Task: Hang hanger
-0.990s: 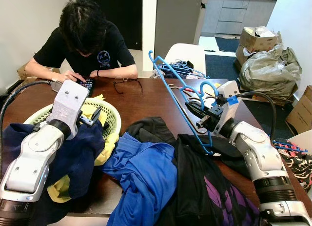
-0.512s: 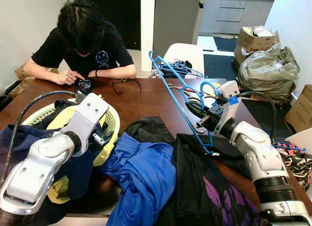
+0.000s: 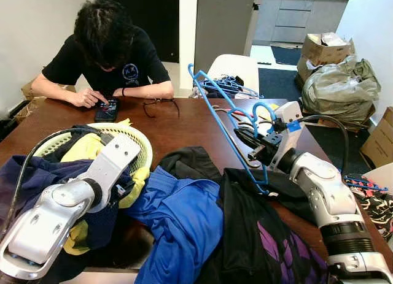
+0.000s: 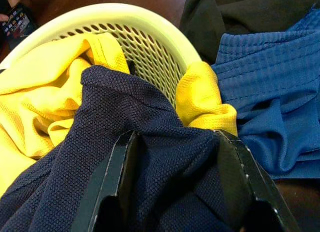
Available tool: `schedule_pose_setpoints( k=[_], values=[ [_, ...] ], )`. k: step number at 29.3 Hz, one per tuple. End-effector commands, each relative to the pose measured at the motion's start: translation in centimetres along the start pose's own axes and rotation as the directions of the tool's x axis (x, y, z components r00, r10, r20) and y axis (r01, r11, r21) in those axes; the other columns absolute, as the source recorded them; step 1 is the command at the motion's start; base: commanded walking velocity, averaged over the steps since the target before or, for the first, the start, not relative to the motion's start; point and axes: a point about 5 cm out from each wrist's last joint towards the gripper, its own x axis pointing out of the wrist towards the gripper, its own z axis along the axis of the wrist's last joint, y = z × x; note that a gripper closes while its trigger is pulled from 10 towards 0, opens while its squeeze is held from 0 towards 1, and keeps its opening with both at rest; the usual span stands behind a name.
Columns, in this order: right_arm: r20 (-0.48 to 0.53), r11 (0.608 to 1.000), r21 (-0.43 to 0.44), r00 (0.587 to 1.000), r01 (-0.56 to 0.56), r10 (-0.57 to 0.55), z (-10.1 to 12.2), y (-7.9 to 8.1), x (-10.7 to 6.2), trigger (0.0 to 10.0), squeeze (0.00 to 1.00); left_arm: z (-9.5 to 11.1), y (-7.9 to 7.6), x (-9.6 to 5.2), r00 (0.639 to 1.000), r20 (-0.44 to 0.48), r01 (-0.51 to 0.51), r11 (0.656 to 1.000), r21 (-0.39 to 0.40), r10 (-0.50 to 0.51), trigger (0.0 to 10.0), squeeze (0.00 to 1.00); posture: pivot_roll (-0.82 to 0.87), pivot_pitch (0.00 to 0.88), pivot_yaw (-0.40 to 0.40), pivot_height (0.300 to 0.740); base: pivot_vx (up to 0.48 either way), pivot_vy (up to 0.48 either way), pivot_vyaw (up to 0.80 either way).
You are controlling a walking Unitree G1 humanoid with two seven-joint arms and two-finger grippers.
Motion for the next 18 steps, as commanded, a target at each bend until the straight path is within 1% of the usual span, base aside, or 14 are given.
schedule_pose_setpoints(
  k=[1, 6, 7, 10, 11, 12, 13, 15, 16, 18],
  values=[
    [-0.004, 1.0, 0.005, 1.0, 0.008, -0.008, 0.0, -0.2, -0.1, 10.0, 0.0, -0.3, -0.1, -0.2, 1.0, -0.026, 0.009, 1.0, 0.026, -0.008, 0.0, 0.0, 0.04, 0.0, -0.007, 0.74, 0.0, 0.0, 0.0],
    [-0.004, 1.0, 0.004, 1.0, 0.007, -0.007, 0.0, -0.2, 0.0, 10.0, 0.0, -0.4, 0.2, -0.3, 0.999, -0.035, -0.005, 1.0, 0.03, 0.006, 0.0, 0.0, 0.04, 0.0, -0.006, 0.74, 0.0, 0.0, 0.0],
    [-0.003, 1.0, 0.004, 1.0, 0.006, -0.006, 0.0, -0.2, 0.0, 10.0, 0.0, -0.2, 0.8, -0.4, 0.999, -0.024, -0.037, 0.999, 0.031, 0.037, 0.0, 0.0, 0.04, 0.0, -0.006, 0.74, 0.0, 0.0, 0.0],
    [-0.003, 1.0, 0.004, 1.0, 0.006, -0.006, 0.0, -0.2, 0.0, 10.0, 0.0, -0.2, 0.8, -0.4, 0.999, -0.024, -0.037, 0.999, 0.031, 0.037, 0.0, 0.0, 0.04, 0.0, -0.006, 0.74, 0.0, 0.0, 0.0],
    [-0.004, 1.0, 0.003, 1.0, 0.004, -0.004, 0.0, -0.1, 0.0, 10.0, 0.0, 0.1, 1.7, -0.5, 0.997, -0.009, -0.081, 0.996, 0.034, 0.081, 0.0, 0.0, 0.04, 0.0, -0.006, 0.74, 0.0, 0.0, 0.0],
    [-0.004, 1.0, 0.003, 1.0, 0.004, -0.004, 0.0, -0.1, 0.0, 10.0, 0.0, 0.1, 1.7, -0.5, 0.997, -0.009, -0.081, 0.996, 0.034, 0.081, 0.0, 0.0, 0.04, 0.0, -0.006, 0.74, 0.0, 0.0, 0.0],
    [-0.004, 1.0, 0.003, 1.0, 0.004, -0.004, 0.0, -0.1, 0.0, 10.0, 0.0, 1.1, 3.9, -1.0, 0.98, 0.045, -0.197, 0.98, 0.032, 0.196, 0.0, 0.0, 0.04, 0.0, -0.008, 0.74, 0.0, 0.0, 0.0],
    [-0.004, 1.0, 0.003, 1.0, 0.004, -0.004, 0.0, -0.1, 0.0, 10.0, 0.0, 1.1, 3.9, -1.0, 0.98, 0.045, -0.197, 0.98, 0.032, 0.196, 0.0, 0.0, 0.04, 0.0, -0.008, 0.74, 0.0, 0.0, 0.0],
    [-0.003, 1.0, 0.003, 1.0, 0.003, -0.003, 0.0, -0.1, 0.1, 10.0, 0.0, 2.5, 6.3, -1.9, 0.938, 0.115, -0.332, 0.943, 0.018, 0.328, 0.0, 0.0, 0.04, 0.0, -0.008, 0.74, 0.0, 0.0, 0.0],
    [-0.003, 1.0, 0.003, 1.0, 0.003, -0.003, 0.0, -0.1, 0.1, 10.0, 0.0, 2.5, 6.3, -1.9, 0.938, 0.115, -0.332, 0.943, 0.018, 0.328, 0.0, 0.0, 0.04, 0.0, -0.008, 0.74, 0.0, 0.0, 0.0]
  ],
)
